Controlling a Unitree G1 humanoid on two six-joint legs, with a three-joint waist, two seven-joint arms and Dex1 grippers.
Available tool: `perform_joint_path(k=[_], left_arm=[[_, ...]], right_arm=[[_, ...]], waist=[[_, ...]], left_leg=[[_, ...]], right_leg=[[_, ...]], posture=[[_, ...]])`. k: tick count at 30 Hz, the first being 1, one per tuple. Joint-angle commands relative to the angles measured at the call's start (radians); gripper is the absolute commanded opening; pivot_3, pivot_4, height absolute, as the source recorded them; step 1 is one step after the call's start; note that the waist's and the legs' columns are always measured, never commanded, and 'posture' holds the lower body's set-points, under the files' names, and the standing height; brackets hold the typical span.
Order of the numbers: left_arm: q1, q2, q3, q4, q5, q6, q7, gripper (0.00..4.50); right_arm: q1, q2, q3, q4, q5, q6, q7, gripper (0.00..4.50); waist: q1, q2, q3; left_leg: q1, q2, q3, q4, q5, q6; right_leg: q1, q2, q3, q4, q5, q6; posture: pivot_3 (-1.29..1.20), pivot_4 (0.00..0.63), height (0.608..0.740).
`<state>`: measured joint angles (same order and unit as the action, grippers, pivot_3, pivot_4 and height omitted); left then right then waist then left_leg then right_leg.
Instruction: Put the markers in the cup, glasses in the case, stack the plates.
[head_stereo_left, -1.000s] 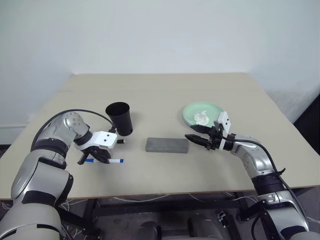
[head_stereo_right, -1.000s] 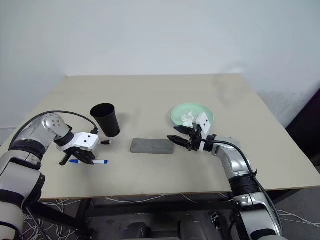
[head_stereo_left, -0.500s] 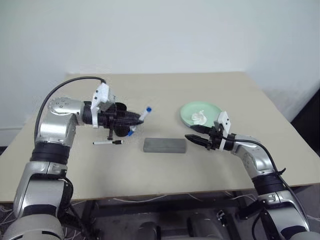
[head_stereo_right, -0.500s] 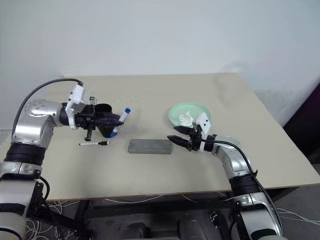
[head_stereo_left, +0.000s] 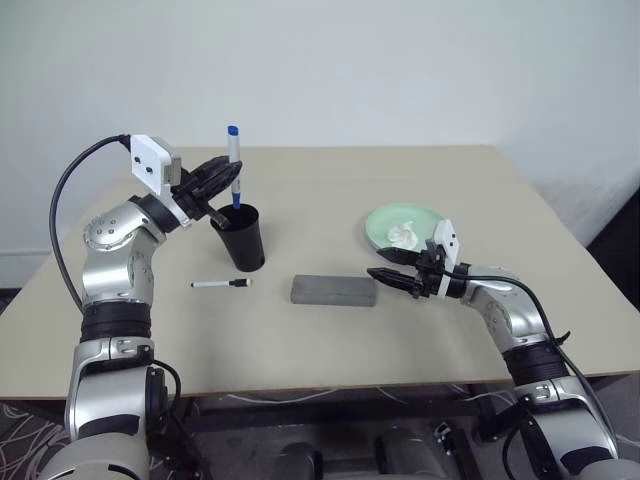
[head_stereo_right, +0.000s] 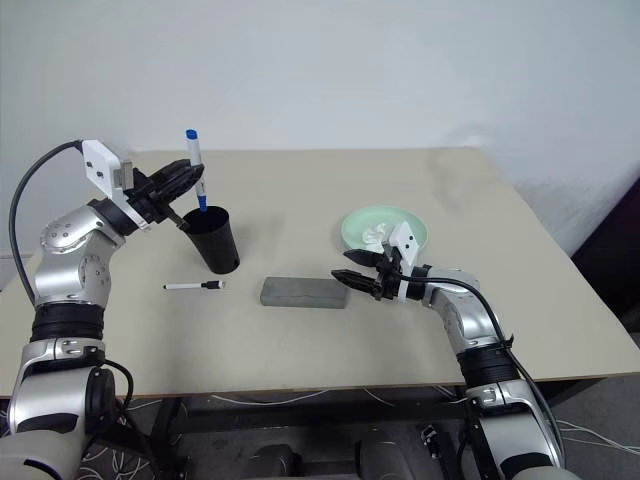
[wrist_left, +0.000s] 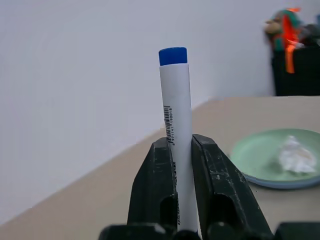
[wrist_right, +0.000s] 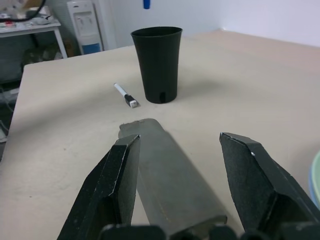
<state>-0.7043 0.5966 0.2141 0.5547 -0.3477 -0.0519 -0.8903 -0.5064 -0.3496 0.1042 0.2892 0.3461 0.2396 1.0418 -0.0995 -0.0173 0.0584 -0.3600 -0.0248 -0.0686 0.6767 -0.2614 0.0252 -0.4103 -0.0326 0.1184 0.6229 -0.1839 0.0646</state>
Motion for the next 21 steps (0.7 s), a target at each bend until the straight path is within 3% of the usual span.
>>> perform_joint_path(k=[1, 17, 21], left_arm=[[-0.03, -0.011, 0.027, 0.072, 0.019, -0.085, 0.04, 0.07], [-0.125, -0.083, 0.014, 0.407, 0.067, -0.264, 0.065, 0.07], [-0.132, -0.089, 0.015, 0.428, 0.073, -0.272, 0.059, 1.35]], right_arm=[[-0.031, -0.005, -0.01, -0.011, -0.004, -0.013, 0.007, 2.75], [-0.016, -0.009, -0.02, -0.03, -0.008, -0.005, -0.003, 2.75], [-0.011, -0.01, -0.021, -0.034, -0.007, -0.005, -0.006, 2.75]], waist=[[0.0, 0.0, 0.0], [-0.001, 0.0, 0.0], [0.0, 0.0, 0.0]], left_leg=[[0.0, 0.0, 0.0, 0.0, 0.0, 0.0], [-0.001, -0.001, 0.0, 0.0, 0.0, 0.0], [-0.001, -0.001, 0.0, 0.0, 0.0, 0.0]], right_leg=[[0.0, 0.0, 0.0, 0.0, 0.0, 0.0], [0.0, 0.0, 0.0, -0.001, 0.0, 0.0], [0.0, 0.0, 0.0, 0.0, 0.0, 0.0]], posture=[[0.0, 0.0, 0.737], [0.0, 0.0, 0.737], [0.0, 0.0, 0.737]])
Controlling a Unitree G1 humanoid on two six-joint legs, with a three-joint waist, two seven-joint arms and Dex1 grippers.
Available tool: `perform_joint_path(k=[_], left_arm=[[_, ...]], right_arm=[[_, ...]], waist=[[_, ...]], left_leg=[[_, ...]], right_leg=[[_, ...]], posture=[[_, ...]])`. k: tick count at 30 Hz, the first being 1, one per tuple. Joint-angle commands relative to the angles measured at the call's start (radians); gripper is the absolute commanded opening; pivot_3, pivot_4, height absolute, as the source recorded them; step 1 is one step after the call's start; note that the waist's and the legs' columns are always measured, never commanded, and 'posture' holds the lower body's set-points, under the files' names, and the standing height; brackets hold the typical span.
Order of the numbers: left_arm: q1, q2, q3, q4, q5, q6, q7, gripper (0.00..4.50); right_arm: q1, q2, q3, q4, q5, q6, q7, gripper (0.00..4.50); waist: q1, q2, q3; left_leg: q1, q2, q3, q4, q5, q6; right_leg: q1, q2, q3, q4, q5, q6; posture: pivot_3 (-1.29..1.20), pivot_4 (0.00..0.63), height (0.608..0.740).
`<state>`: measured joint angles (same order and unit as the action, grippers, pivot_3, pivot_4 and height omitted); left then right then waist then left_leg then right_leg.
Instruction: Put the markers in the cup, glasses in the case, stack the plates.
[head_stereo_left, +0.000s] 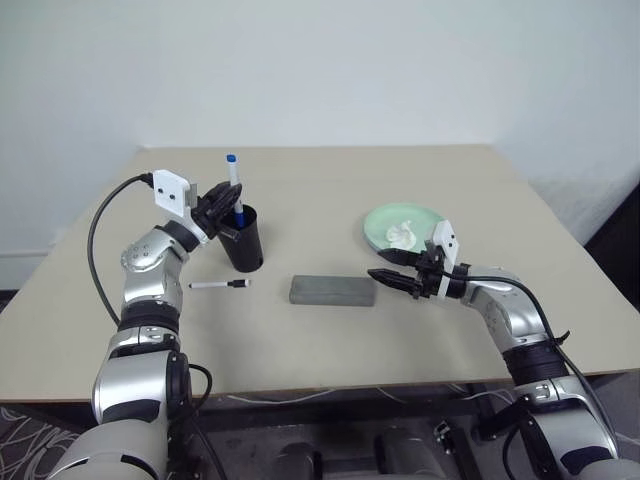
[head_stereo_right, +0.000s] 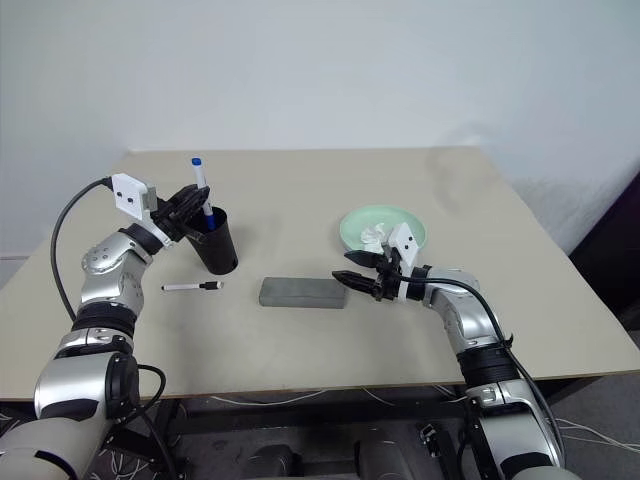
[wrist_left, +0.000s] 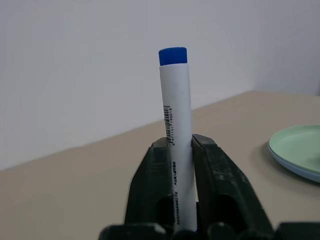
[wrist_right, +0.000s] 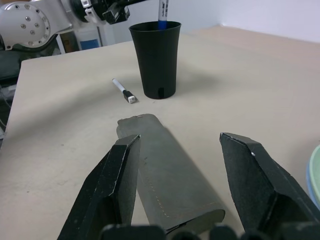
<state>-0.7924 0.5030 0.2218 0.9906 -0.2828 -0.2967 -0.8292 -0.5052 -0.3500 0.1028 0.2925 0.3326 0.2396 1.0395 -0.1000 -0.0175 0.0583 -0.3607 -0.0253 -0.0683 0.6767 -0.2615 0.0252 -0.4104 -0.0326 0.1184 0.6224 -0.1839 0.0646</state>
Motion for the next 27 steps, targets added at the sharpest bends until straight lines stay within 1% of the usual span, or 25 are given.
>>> perform_joint_path(k=[1, 3, 4, 6, 7, 12, 16, 23, 27], left_arm=[[-0.042, 0.004, 0.007, -0.004, 0.009, -0.029, -0.003, 1.65], [-0.04, 0.002, 0.006, -0.002, 0.011, -0.034, -0.001, 2.26], [-0.04, 0.002, 0.006, -0.001, 0.012, -0.035, 0.0, 2.66], [-0.036, 0.001, 0.005, -0.005, 0.013, -0.036, -0.002, 3.34], [-0.034, 0.001, 0.005, -0.007, 0.014, -0.036, -0.003, 3.61], [-0.036, 0.011, 0.019, -0.044, -0.007, -0.03, -0.033, 3.61], [-0.043, 0.059, 0.018, -0.117, -0.044, 0.027, -0.153, 3.61], [-0.038, 0.265, -0.077, -0.301, -0.035, 0.27, -0.474, 3.61], [-0.024, 0.37, -0.163, -0.312, 0.033, 0.309, -0.615, 3.61]], right_arm=[[-0.012, -0.009, -0.02, -0.038, 0.006, -0.005, -0.005, 2.75], [-0.013, -0.009, -0.02, -0.039, 0.006, -0.005, -0.006, 2.75], [-0.013, -0.009, -0.02, -0.039, 0.007, -0.005, -0.006, 2.75], [-0.016, -0.006, -0.019, -0.035, 0.006, -0.007, -0.007, 2.75], [-0.017, -0.005, -0.018, -0.034, 0.006, -0.008, -0.007, 2.75], [-0.022, -0.003, -0.016, -0.029, 0.006, -0.011, -0.007, 2.75], [-0.025, -0.001, -0.014, -0.027, 0.004, -0.012, -0.007, 2.75], [-0.037, 0.0, -0.013, -0.012, 0.0, -0.016, -0.004, 2.75], [-0.044, 0.002, -0.013, -0.001, -0.002, -0.021, -0.003, 2.75]], waist=[[0.0, 0.0, 0.0], [0.0, 0.0, 0.0], [0.0, 0.0, 0.0], [0.0, 0.0, 0.0], [0.0, 0.0, 0.0], [0.0, 0.0, 0.0], [0.0, 0.0, 0.0], [-0.009, 0.0, 0.0], [-0.007, 0.0, 0.0]], left_leg=[[0.0, 0.0, 0.0, 0.0, 0.0, 0.0], [0.0, 0.0, 0.0, 0.0, 0.0, 0.0], [0.0, 0.0, 0.0, 0.0, 0.0, 0.0], [0.0, 0.0, 0.0, 0.0, 0.0, 0.0], [0.0, 0.0, 0.0, 0.0, 0.0, 0.0], [0.0, 0.0, 0.0, 0.0, 0.0, 0.0], [0.0, 0.0, 0.0, 0.0, 0.0, 0.0], [0.0, 0.001, 0.0, -0.002, 0.0, 0.0], [0.001, 0.001, 0.0, -0.001, 0.0, 0.0]], right_leg=[[0.0, 0.0, 0.0, 0.0, 0.0, 0.0], [0.0, 0.0, 0.0, 0.0, 0.0, 0.0], [0.0, 0.0, 0.0, 0.0, 0.0, 0.0], [0.0, 0.0, 0.0, 0.0, 0.0, 0.0], [0.0, 0.0, 0.0, 0.0, 0.0, 0.0], [0.0, 0.0, 0.0, 0.0, 0.0, 0.0], [0.0, 0.0, 0.0, 0.0, 0.0, 0.0], [-0.001, 0.0, 0.0, 0.0, 0.0, 0.0], [0.0, 0.0, 0.0, 0.0, 0.0, 0.0]], posture=[[0.0, 0.0, 0.737], [0.0, 0.0, 0.737], [0.0, 0.0, 0.737], [0.0, 0.0, 0.737], [0.0, 0.0, 0.737], [0.0, 0.0, 0.737], [0.0, 0.0, 0.737], [0.0, 0.0, 0.737], [0.0, 0.0, 0.737]])
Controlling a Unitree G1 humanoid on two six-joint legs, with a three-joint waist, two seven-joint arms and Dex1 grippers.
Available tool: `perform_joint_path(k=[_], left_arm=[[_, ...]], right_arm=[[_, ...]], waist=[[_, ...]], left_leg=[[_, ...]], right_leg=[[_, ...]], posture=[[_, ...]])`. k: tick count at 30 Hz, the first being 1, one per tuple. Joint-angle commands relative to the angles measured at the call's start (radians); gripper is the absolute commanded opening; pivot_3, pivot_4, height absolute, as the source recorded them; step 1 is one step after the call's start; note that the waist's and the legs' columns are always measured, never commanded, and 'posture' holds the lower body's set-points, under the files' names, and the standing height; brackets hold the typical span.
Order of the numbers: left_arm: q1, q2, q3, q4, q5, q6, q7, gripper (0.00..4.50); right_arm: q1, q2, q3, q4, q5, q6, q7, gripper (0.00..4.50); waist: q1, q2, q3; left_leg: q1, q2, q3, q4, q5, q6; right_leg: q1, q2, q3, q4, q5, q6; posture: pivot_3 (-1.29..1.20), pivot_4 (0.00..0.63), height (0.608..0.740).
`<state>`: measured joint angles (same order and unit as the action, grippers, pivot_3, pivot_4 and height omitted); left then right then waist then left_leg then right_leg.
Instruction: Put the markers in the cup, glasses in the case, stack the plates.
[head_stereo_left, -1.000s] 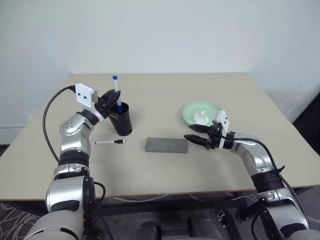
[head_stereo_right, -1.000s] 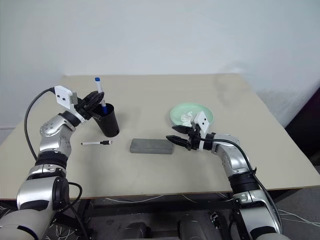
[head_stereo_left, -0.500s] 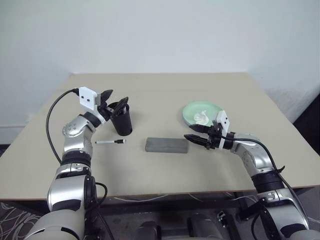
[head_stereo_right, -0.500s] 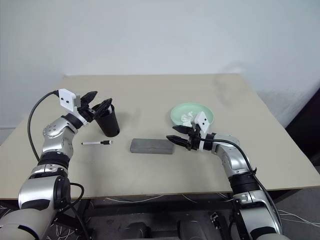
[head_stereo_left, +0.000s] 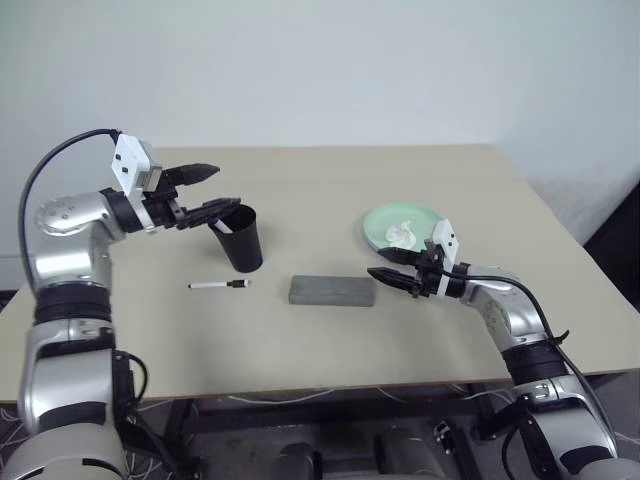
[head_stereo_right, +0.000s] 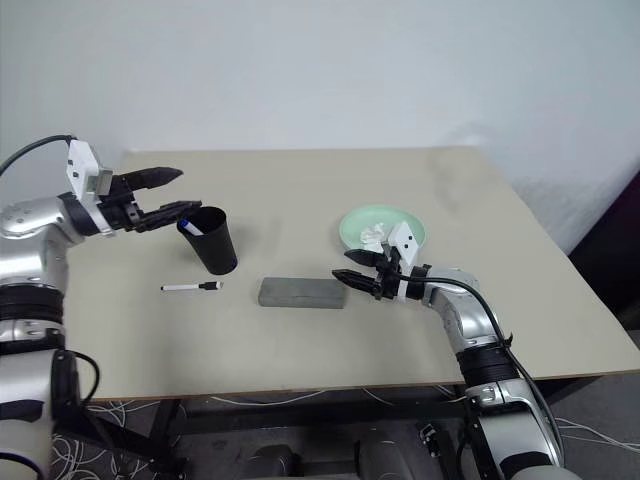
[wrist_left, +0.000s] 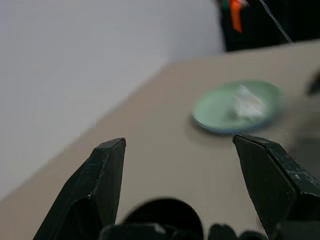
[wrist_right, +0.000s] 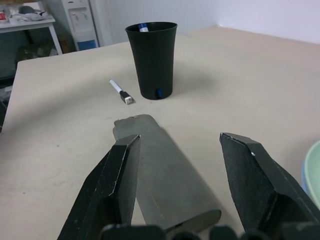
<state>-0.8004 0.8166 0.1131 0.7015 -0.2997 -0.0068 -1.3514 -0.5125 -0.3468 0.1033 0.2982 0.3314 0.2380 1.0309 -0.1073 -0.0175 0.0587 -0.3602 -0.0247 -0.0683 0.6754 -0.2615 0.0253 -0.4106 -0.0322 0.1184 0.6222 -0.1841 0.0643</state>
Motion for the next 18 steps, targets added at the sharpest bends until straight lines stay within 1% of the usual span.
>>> perform_joint_path(k=[1, 4, 9, 12, 15, 18], left_arm=[[-0.016, 0.08, -0.082, -0.013, 0.074, 0.021, -0.127, 3.61], [-0.021, 0.131, -0.165, 0.032, 0.16, -0.014, -0.208, 3.61], [-0.069, 0.147, -0.283, 0.164, 0.317, -0.103, -0.228, 3.61], [-0.1, 0.14, -0.334, 0.236, 0.391, -0.162, -0.221, 3.61], [-0.156, 0.102, -0.387, 0.338, 0.469, -0.182, -0.186, 3.61], [-0.199, 0.072, -0.413, 0.422, 0.518, -0.193, -0.153, 3.61]], right_arm=[[-0.038, -0.001, -0.013, -0.004, -0.001, -0.021, 0.006, 2.75], [-0.044, 0.001, -0.014, 0.005, -0.002, -0.026, 0.006, 2.75], [-0.053, 0.007, -0.013, 0.018, -0.004, -0.035, 0.007, 2.75], [-0.059, 0.01, -0.016, 0.029, -0.008, -0.04, 0.009, 2.75], [-0.055, 0.01, -0.016, 0.027, -0.01, -0.043, 0.009, 2.75], [-0.055, 0.011, -0.018, 0.028, -0.011, -0.044, 0.008, 2.75]], waist=[[0.0, 0.0, 0.0], [-0.001, 0.0, 0.0], [0.001, 0.0, 0.0], [0.001, 0.0, 0.0], [0.002, 0.0, 0.0], [0.006, 0.0, 0.0]], left_leg=[[0.0, 0.0, 0.0, 0.0, 0.0, 0.0], [0.0, 0.0, 0.0, 0.0, 0.0, 0.0], [0.0, 0.0, 0.0, 0.0, 0.0, 0.0], [-0.001, 0.0, 0.0, 0.0, 0.0, 0.0], [-0.002, 0.0, 0.0, 0.0, 0.0, 0.0], [-0.002, 0.0, 0.0, 0.0, 0.0, 0.0]], right_leg=[[0.0, 0.0, 0.0, 0.0, 0.0, 0.0], [0.0, 0.0, 0.0, 0.0, 0.0, 0.0], [-0.001, 0.0, 0.0, 0.0, 0.0, 0.0], [-0.001, 0.0, 0.0, 0.0, 0.0, 0.0], [-0.002, 0.0, 0.0, 0.0, 0.0, 0.0], [-0.002, 0.0, 0.0, 0.0, 0.0, 0.0]], posture=[[0.0, 0.0, 0.737], [0.0, 0.0, 0.737], [0.0, 0.0, 0.737], [0.0, 0.0, 0.737], [0.0, 0.0, 0.737], [0.0, 0.0, 0.737]])
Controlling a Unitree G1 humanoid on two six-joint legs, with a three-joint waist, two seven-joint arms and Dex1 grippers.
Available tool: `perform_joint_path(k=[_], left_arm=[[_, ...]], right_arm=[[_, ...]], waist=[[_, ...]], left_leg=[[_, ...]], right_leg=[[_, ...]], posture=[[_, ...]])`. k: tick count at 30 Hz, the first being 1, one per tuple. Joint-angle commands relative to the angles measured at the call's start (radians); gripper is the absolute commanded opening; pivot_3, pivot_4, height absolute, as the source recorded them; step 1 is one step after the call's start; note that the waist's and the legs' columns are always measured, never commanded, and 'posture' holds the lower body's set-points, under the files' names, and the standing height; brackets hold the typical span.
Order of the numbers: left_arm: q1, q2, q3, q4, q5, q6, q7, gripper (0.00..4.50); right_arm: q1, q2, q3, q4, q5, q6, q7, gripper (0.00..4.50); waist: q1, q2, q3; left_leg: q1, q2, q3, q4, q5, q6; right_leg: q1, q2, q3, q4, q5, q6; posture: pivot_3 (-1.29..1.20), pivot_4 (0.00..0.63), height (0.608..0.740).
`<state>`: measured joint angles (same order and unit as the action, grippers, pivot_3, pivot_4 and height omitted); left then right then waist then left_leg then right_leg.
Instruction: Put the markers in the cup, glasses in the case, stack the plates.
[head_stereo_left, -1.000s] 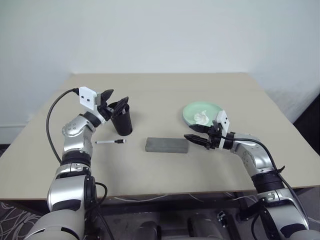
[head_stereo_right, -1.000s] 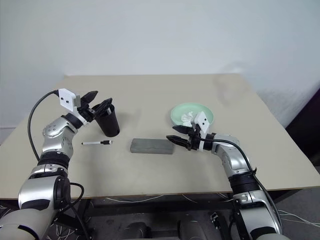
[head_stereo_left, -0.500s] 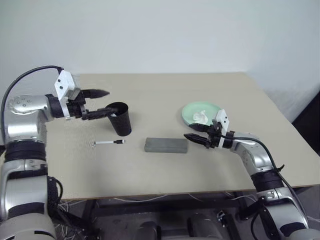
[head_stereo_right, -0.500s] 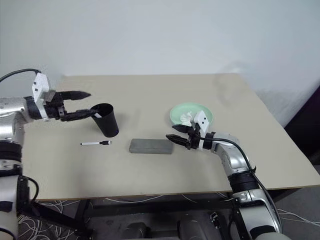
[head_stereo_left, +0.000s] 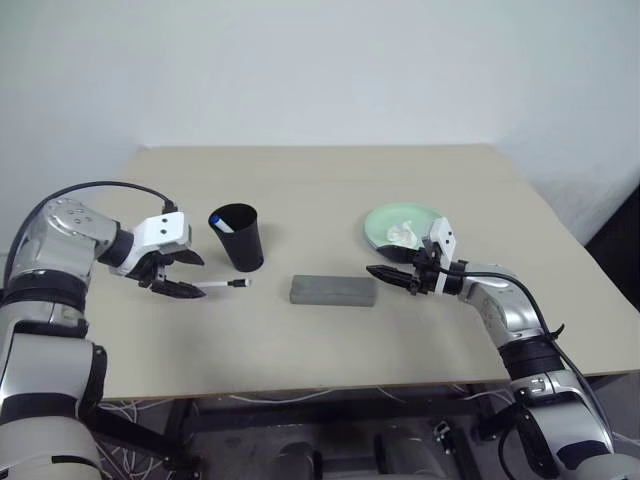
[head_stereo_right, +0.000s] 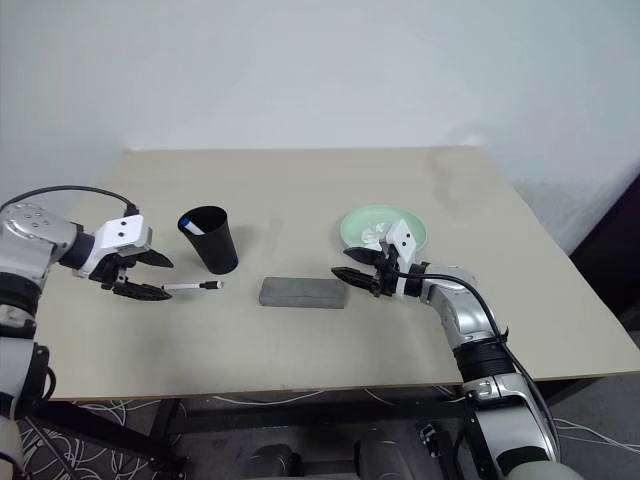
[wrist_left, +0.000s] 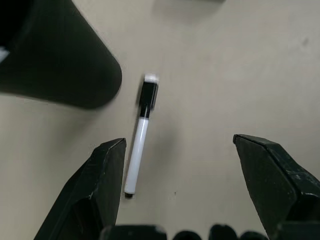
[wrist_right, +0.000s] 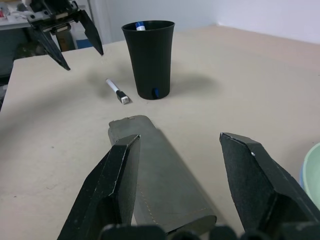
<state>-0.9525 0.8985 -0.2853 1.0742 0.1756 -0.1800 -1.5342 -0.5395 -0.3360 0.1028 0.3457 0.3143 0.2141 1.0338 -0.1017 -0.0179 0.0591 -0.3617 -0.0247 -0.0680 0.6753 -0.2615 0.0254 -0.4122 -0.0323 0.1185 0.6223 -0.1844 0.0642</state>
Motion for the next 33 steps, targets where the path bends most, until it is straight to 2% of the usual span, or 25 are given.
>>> perform_joint_path(k=[1, 13, 28, 33], left_arm=[[-0.056, -0.02, -0.021, 0.071, 0.055, -0.022, 0.03, 3.61], [-0.114, -0.11, -0.06, 0.214, 0.182, -0.054, 0.171, 3.61], [-0.111, -0.182, -0.042, 0.274, 0.206, 0.07, 0.193, 3.61], [-0.117, -0.18, -0.039, 0.275, 0.205, 0.073, 0.106, 3.61]], right_arm=[[-0.026, -0.001, -0.018, -0.022, 0.007, -0.02, 0.004, 2.75], [-0.003, -0.017, -0.025, -0.054, 0.009, -0.012, -0.007, 2.75], [0.047, -0.015, -0.024, -0.123, 0.013, 0.009, -0.038, 2.75], [0.069, -0.026, -0.034, -0.153, 0.017, 0.024, -0.05, 2.75]], waist=[[0.0, 0.0, 0.0], [0.002, 0.0, 0.0], [0.001, -0.001, 0.0], [0.001, -0.001, 0.0]], left_leg=[[0.0, 0.0, 0.0, 0.0, 0.0, 0.0], [-0.001, 0.0, 0.0, 0.0, 0.0, 0.0], [0.0, 0.0, 0.0, 0.001, 0.0, 0.0], [-0.001, 0.0, 0.0, 0.0, 0.0, 0.0]], right_leg=[[0.0, 0.0, 0.0, 0.0, 0.0, 0.0], [-0.001, 0.0, 0.0, 0.0, 0.0, 0.0], [0.0, 0.0, 0.0, 0.001, 0.0, 0.0], [0.0, 0.0, 0.0, 0.0, 0.0, 0.0]], posture=[[0.0, 0.0, 0.737], [0.0, 0.0, 0.737], [0.0, 0.0, 0.737], [0.0, 0.0, 0.737]])
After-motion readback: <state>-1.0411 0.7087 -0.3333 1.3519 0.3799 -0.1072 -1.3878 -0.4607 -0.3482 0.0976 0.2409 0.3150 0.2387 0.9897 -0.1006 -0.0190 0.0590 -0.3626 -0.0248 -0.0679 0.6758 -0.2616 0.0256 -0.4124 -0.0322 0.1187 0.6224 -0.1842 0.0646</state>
